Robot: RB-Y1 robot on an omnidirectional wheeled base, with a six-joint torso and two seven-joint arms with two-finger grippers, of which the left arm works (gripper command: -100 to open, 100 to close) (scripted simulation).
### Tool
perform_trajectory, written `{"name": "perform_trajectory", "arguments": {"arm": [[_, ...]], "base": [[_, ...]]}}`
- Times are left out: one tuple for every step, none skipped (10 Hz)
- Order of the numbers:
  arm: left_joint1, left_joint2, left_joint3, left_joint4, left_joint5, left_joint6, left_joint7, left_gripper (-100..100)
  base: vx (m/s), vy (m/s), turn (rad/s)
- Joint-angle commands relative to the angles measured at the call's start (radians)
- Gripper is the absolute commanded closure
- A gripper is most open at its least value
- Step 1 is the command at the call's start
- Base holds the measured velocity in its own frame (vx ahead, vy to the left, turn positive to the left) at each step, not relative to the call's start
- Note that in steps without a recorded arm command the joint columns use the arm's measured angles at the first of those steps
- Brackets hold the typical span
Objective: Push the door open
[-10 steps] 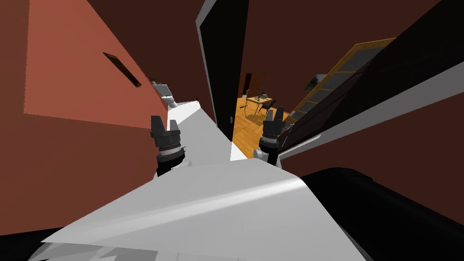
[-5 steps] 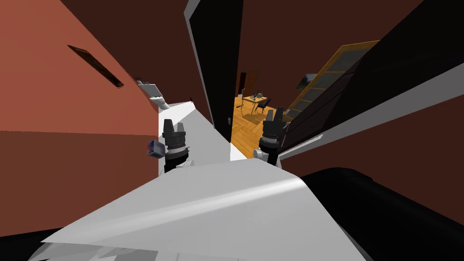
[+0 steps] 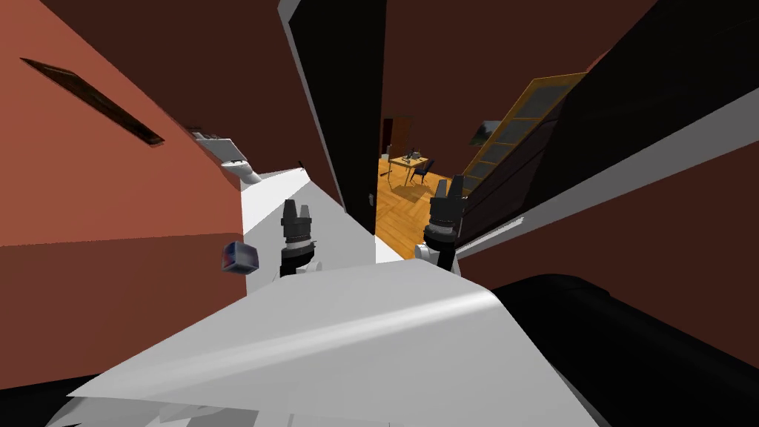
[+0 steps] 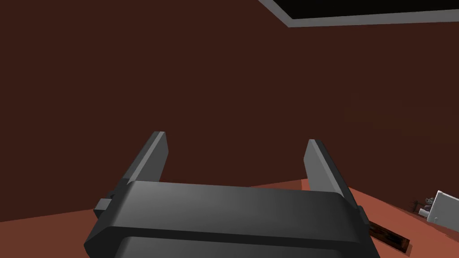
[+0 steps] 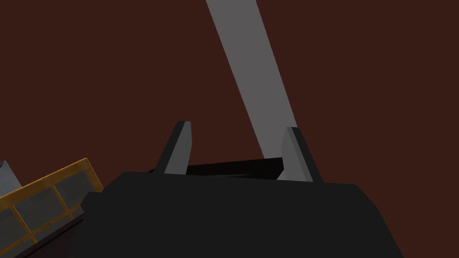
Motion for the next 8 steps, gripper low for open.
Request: {"name": "perform_trajectory", "arguments": {"arm": [[-0.011, 0.008, -0.003, 0.035, 0.009, -0.003, 0.000, -100], [-0.019, 0.011, -0.006, 0.060, 0.014, -0.005, -0.002, -100], [-0.027, 0.013, -0.010, 0.085, 0.020, -0.007, -0.003, -100], [-0.035, 0.016, -0.013, 0.111, 0.025, -0.009, -0.005, -100], [-0.044, 0.018, -0.017, 0.137, 0.030, -0.012, -0.006, -100], [-0.052, 0.020, -0.020, 0.162, 0.035, -0.014, -0.008, -100], [-0.061, 0.022, -0.024, 0.189, 0.041, -0.016, -0.009, -100], [-0.069, 0.023, -0.028, 0.217, 0.046, -0.019, -0.011, -100]], "base": [[0.088, 0.041, -0.149], [0.095, 0.054, -0.144], [0.082, 0.069, -0.196], [0.093, 0.073, -0.203], [0.089, 0.068, -0.167], [0.077, 0.073, -0.163], [0.076, 0.075, -0.173], [0.070, 0.083, -0.204]]}}
